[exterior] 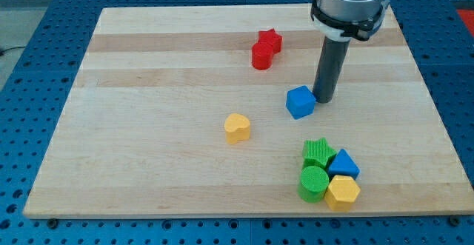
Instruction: Push the blue cube into the group of blocks
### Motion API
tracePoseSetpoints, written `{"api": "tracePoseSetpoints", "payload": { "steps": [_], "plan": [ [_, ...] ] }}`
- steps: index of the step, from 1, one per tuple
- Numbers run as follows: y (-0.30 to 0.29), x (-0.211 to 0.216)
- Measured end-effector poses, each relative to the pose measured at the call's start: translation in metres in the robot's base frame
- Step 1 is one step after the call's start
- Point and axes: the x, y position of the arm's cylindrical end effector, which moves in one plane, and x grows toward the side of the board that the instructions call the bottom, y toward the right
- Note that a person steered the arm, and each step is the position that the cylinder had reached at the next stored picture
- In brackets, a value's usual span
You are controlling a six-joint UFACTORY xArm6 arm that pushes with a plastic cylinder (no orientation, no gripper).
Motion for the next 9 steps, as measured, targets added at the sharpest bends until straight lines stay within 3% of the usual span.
{"api": "tracePoseSetpoints", "payload": {
  "steps": [4,7,9],
  "plan": [
    [0.025,-0.022],
    [-0.046,-0.025],
    [-0.033,0.039]
  ]
}}
